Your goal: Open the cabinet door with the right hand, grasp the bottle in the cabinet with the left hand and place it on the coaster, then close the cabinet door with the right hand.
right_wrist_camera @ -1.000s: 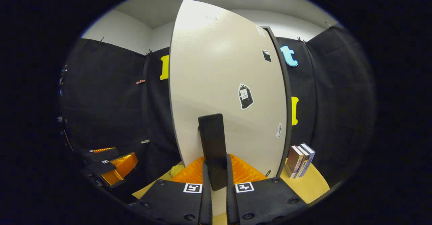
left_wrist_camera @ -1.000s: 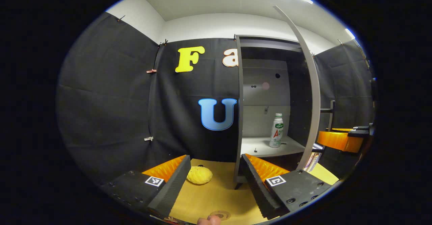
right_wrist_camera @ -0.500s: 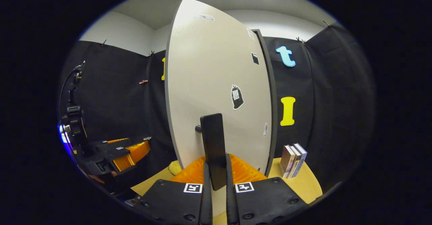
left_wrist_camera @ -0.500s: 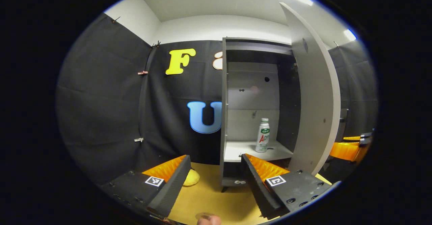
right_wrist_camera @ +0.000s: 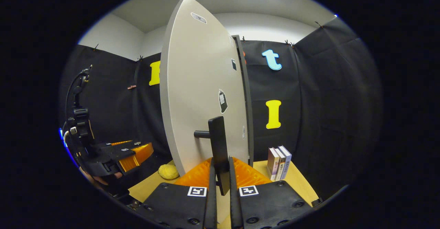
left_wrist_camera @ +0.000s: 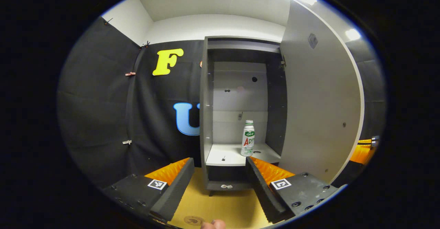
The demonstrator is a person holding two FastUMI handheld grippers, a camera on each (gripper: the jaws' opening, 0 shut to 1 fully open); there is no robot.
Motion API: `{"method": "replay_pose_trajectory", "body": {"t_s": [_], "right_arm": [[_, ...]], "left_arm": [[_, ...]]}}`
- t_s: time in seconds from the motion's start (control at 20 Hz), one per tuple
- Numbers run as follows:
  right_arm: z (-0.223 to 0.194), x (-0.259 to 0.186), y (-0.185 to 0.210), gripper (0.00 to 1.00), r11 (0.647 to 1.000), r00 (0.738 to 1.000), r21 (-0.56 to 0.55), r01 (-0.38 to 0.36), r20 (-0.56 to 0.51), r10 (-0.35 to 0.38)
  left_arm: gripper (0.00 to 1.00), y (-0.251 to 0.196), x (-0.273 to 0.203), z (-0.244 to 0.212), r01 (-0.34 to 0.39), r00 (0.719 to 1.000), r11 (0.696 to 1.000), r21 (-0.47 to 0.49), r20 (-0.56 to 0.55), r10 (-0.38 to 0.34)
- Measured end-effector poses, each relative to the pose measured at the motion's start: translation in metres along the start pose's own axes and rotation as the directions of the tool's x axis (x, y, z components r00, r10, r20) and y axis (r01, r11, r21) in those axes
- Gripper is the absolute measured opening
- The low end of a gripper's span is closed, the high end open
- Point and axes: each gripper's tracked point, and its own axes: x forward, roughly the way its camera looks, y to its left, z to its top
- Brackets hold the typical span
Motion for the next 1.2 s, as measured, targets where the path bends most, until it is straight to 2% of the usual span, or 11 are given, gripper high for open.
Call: {"method": "replay_pose_trajectory", "body": {"t_s": [0.25,0.3,0.35,0.4,0.45,0.5,0.55,0.85,0.95,1.2], "right_arm": [[0.005,-0.004,-0.036,0.19,0.999,0.999,-0.01,0.052,0.011,-0.052],[0.006,-0.005,-0.041,0.15,0.998,0.998,-0.005,0.058,0.01,-0.058],[0.007,-0.006,-0.046,0.25,0.998,0.998,-0.002,0.058,0.013,-0.058],[0.007,-0.008,-0.049,0.14,0.998,0.998,-0.004,0.056,0.016,-0.056],[0.009,-0.009,-0.053,0.14,0.999,0.998,-0.006,0.054,0.022,-0.054],[0.01,-0.01,-0.055,0.03,0.999,0.998,-0.006,0.052,0.024,-0.052],[0.01,-0.01,-0.058,0.14,0.999,0.998,-0.004,0.053,0.025,-0.053],[0.015,-0.02,-0.074,0.14,0.997,0.997,0.012,0.072,0.037,-0.073],[0.017,-0.026,-0.069,0.14,0.998,0.998,0.022,0.055,0.041,-0.056],[0.024,-0.033,-0.073,0.14,0.997,0.996,0.029,0.068,0.06,-0.07]], "left_arm": [[0.92,-0.028,0.009,0.003,0.038,0.999,0.999,-0.002,0.006,-0.038],[0.94,-0.034,0.011,0.004,0.044,0.999,0.999,0.0,0.005,-0.044],[0.94,-0.037,0.014,0.003,0.047,0.999,0.999,0.002,0.004,-0.047],[0.92,-0.041,0.016,0.005,0.051,0.999,0.999,0.003,0.004,-0.051],[0.92,-0.046,0.018,0.005,0.057,0.998,0.998,0.001,0.005,-0.057],[0.92,-0.051,0.021,0.007,0.064,0.998,0.998,0.0,0.009,-0.064],[0.92,-0.057,0.022,0.01,0.072,0.997,0.997,0.002,0.013,-0.072],[0.96,-0.082,0.048,0.014,0.122,0.992,0.992,0.021,0.023,-0.123],[0.92,-0.091,0.06,0.011,0.137,0.99,0.99,0.012,0.016,-0.137],[0.94,-0.104,0.105,0.007,0.154,0.988,0.988,0.003,0.01,-0.154]]}}
